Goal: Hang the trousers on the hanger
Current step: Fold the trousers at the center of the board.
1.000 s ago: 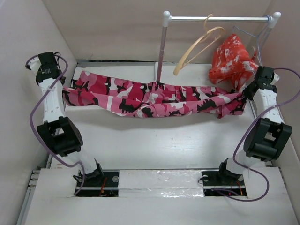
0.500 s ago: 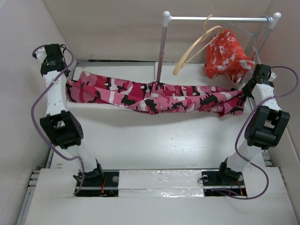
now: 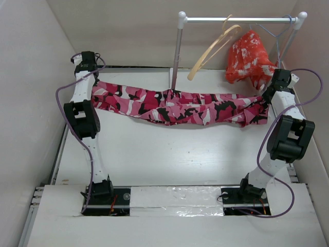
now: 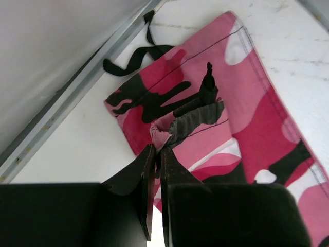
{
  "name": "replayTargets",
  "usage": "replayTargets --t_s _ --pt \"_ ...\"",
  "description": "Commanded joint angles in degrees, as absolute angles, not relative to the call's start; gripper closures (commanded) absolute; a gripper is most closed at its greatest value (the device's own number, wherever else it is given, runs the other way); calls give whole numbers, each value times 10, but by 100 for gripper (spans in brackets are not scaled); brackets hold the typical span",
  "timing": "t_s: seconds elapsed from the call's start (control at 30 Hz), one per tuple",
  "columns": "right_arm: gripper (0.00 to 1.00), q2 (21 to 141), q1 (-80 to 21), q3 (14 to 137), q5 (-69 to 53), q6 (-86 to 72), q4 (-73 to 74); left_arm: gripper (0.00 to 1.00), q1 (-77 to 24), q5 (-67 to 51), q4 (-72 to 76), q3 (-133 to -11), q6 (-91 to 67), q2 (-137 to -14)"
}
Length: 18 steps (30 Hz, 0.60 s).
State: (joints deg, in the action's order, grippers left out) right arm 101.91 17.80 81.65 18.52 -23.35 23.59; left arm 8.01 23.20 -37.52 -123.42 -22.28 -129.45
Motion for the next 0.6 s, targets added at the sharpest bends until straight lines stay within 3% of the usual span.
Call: replayTargets --t_s 0.0,0.37,0.57 --pt "100 985 169 825 209 -216 157 100 86 275 -327 -1200 -214 -1229" --pt "100 1021 189 837 154 -248 166 100 125 257 -311 -869 -242 -914" --pt "100 1033 194 845 134 -254 176 100 125 249 -311 -770 -199 -889"
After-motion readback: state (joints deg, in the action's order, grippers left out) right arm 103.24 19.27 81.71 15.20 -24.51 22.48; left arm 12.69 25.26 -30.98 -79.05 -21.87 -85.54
